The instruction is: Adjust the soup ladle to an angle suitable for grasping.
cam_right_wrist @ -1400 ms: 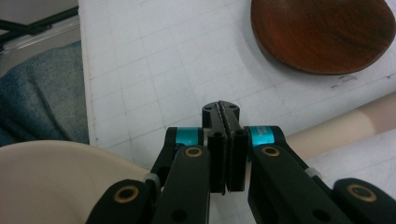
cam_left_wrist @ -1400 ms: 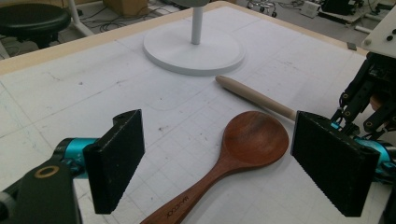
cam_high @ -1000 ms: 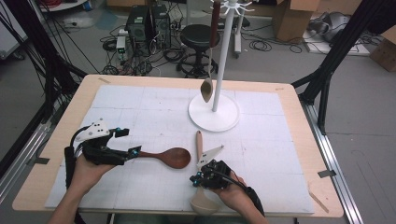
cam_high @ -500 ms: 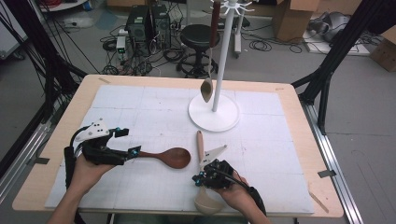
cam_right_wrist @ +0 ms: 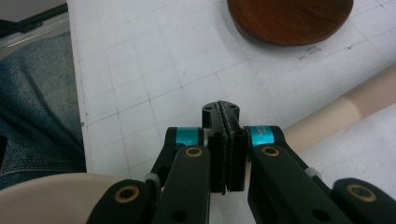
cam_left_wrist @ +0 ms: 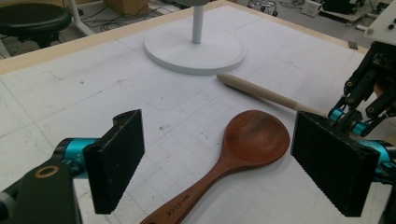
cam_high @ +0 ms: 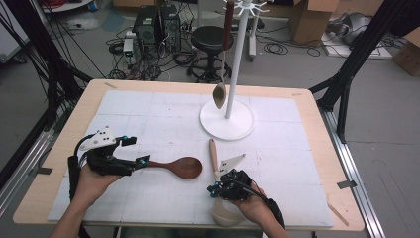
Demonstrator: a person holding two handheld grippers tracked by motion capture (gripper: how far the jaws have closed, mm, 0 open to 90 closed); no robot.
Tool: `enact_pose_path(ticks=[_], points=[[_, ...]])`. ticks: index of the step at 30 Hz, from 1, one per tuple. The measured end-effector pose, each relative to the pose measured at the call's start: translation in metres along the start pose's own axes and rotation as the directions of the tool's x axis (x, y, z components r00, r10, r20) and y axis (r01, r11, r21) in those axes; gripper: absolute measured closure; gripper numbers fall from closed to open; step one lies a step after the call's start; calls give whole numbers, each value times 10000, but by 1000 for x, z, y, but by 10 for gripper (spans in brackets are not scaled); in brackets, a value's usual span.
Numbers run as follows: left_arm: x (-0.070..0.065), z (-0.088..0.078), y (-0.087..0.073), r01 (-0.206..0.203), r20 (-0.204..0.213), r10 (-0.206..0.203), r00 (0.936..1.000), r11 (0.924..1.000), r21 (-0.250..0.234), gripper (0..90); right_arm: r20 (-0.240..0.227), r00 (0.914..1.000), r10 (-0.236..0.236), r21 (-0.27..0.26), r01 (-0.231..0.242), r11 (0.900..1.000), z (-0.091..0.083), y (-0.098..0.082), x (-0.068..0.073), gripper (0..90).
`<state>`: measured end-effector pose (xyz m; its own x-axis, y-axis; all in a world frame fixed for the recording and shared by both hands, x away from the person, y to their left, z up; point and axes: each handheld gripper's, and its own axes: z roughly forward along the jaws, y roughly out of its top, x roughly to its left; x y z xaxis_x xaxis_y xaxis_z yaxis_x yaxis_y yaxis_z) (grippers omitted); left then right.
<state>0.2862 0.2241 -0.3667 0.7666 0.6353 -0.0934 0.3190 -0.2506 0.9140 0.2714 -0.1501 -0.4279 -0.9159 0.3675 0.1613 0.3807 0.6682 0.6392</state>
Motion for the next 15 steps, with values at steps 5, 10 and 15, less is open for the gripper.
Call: enact_pose_path(ticks=[5, 10, 15], points=[[0, 0, 0, 0, -20, 0, 10000, 10000, 23, 181, 38, 10000, 53, 16, -53, 10000, -3, -2, -1, 900], [0, 1, 0, -3, -17, 3, 10000, 10000, 19, 181, 123, 9998, 142, -30, -142, 9999, -5, -5, -1, 900], [-1, 1, 0, 5, -5, -5, 10000, 10000, 24, 181, 185, 9997, 157, -95, -155, 9998, -7, -8, -2, 900]])
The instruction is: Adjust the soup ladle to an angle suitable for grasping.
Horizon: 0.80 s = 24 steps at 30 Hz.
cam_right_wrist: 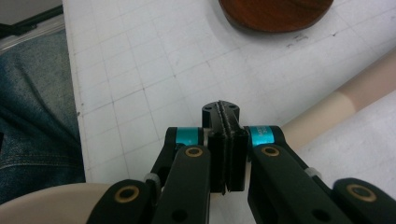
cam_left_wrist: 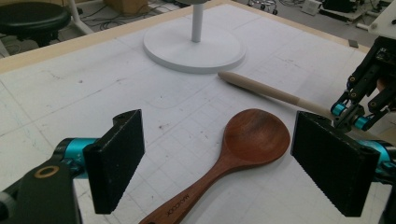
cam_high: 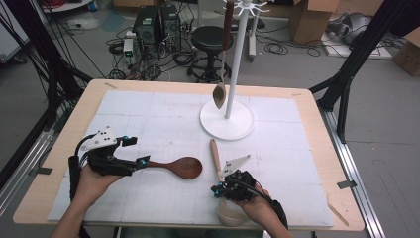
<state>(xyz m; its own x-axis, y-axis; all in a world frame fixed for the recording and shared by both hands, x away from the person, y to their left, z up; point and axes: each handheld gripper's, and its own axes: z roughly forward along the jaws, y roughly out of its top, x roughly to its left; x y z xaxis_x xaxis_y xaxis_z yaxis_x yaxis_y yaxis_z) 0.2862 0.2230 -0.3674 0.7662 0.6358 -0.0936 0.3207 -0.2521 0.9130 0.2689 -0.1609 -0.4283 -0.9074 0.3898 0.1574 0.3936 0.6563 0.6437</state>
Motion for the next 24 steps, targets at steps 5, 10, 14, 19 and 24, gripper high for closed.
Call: enact_pose_path(ticks=[5, 10, 14, 19, 24], points=[[0, 0, 0, -29, 13, 29, 10000, 10000, 19, 181, 34, 10000, 54, -90, -53, 9999, -2, -4, -1, 900], [0, 0, 0, -3, 8, 3, 10000, 10000, 11, 181, 84, 9998, 153, -129, -152, 9998, -5, -7, -1, 900], [0, 1, 0, -23, -3, 23, 10000, 10000, 26, 181, 110, 9999, 127, -160, -125, 9998, -7, -10, -1, 900], [0, 1, 0, -34, 4, 34, 10000, 10000, 29, 181, 133, 9999, 105, -135, -103, 9999, -9, -12, -2, 900], [0, 1, 0, -44, 2, 44, 10000, 10000, 38, 181, 180, 9997, 160, -98, -158, 9998, -12, -15, -2, 900]])
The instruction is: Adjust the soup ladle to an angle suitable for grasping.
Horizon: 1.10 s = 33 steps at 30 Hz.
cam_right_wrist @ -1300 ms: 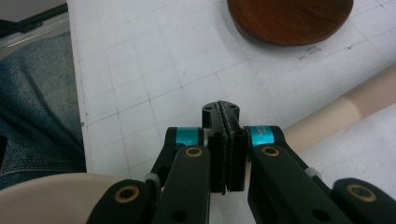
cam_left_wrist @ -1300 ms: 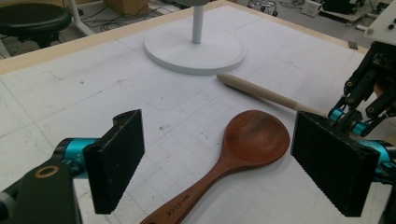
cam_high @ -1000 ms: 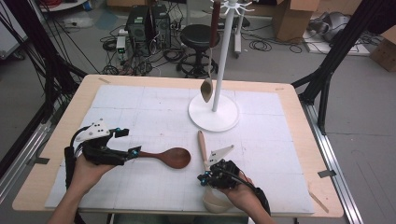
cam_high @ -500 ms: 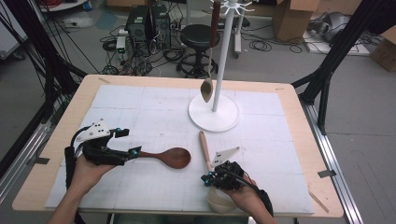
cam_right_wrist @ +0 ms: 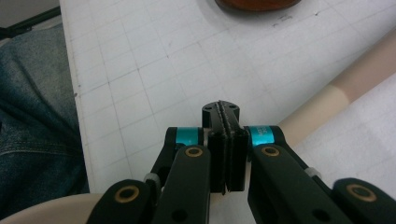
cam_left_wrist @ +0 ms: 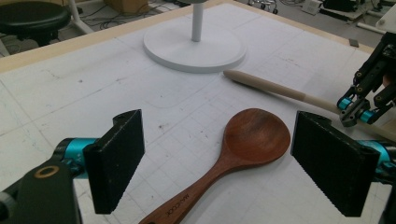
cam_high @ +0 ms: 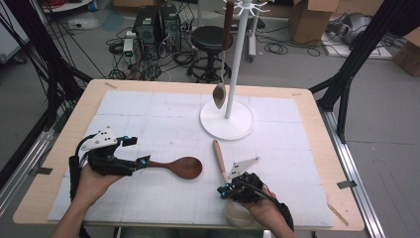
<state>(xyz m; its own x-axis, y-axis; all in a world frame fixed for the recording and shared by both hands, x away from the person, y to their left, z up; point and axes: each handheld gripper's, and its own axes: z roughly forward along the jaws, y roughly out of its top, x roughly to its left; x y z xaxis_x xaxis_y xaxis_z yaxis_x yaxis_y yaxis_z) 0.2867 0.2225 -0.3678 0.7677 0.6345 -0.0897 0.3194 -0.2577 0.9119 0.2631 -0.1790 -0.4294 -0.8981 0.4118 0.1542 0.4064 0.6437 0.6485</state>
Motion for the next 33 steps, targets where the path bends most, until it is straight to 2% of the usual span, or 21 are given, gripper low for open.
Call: enact_pose_path(ticks=[15, 22, 27, 30, 33], points=[[0, 0, 0, 16, 9, -16, 10000, 10000, 8, 181, 127, 9998, 128, 40, -128, 9999, -10, -9, -3, 900], [0, 2, 0, -17, 24, 17, 10000, 10000, 51, 181, 211, 9996, 177, -24, -176, 9998, -8, -10, -1, 899], [0, 3, 0, 3, 26, -3, 10000, 10000, 52, 181, 87, 9995, 293, -307, -290, 9991, -6, -8, 1, 898], [0, 3, 0, -4, 23, 4, 10000, 10000, 62, 181, 199, 9990, 389, -613, -376, 9974, -8, -4, -1, 898], [0, 2, 0, 15, 31, -16, 10000, 10000, 44, 181, 501, 9975, 506, -937, -457, 9945, -12, 0, -9, 898]])
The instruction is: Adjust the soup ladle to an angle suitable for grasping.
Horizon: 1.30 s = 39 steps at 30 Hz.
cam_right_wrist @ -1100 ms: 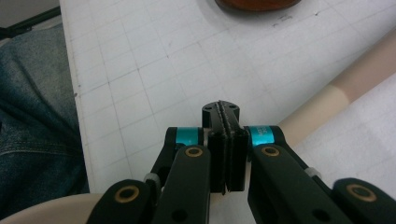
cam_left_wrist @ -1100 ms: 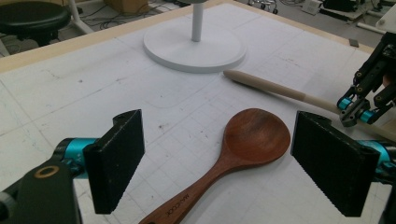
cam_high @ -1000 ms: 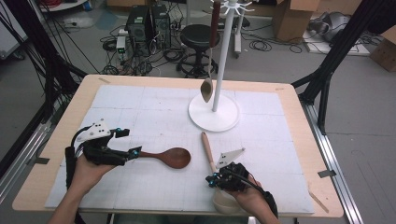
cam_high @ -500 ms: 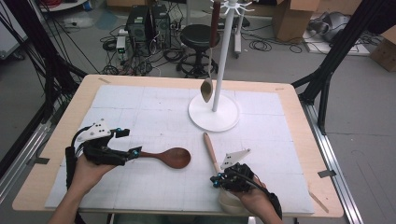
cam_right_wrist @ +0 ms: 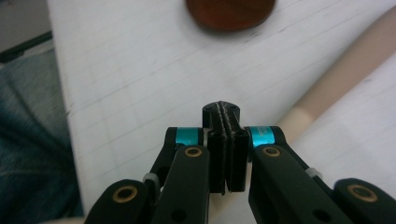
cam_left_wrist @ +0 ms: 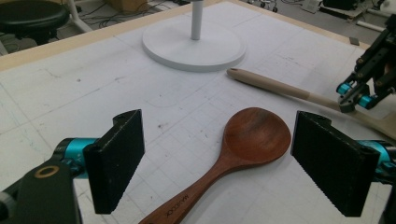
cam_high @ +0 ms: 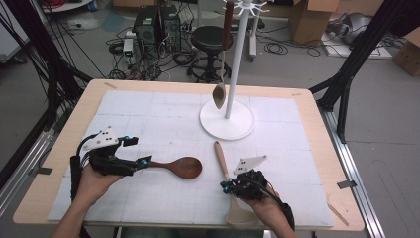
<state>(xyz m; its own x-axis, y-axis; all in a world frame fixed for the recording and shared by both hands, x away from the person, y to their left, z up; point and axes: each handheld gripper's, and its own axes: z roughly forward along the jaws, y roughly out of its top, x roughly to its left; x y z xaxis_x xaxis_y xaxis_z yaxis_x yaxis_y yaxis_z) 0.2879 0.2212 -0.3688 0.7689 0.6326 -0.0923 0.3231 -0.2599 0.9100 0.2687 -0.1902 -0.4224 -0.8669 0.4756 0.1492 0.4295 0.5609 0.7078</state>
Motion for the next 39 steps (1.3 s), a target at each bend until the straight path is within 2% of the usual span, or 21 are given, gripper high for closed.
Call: enact_pose_path(ticks=[3, 5, 9, 19, 25, 39], points=[[0, 0, 0, -11, -25, 11, 10000, 10000, -10, 181, 397, 9990, 201, -132, -195, 9997, -2, 3, -9, 898], [0, 0, 0, -9, -35, 9, 10000, 10000, -11, 181, 649, 9966, 502, -271, -485, 9985, -3, 3, -17, 898], [1, 0, 0, 2, -7, -2, 10000, 10000, -37, 181, 1114, 9880, 1075, -346, -1042, 9940, 0, 3, -31, 898], [1, 0, 0, -1, -9, 1, 10000, 10000, -21, 181, 1985, 9669, 1601, -237, -1586, 9871, 16, 9, -54, 898], [1, 0, 0, -26, -5, 26, 10000, 10000, -8, 181, 2140, 9622, 1686, -182, -1687, 9855, 24, 12, -59, 898], [0, 0, 0, -3, -2, 3, 10000, 10000, -29, 181, 2011, 9669, 1570, -298, -1542, 9876, 35, 25, -58, 897]])
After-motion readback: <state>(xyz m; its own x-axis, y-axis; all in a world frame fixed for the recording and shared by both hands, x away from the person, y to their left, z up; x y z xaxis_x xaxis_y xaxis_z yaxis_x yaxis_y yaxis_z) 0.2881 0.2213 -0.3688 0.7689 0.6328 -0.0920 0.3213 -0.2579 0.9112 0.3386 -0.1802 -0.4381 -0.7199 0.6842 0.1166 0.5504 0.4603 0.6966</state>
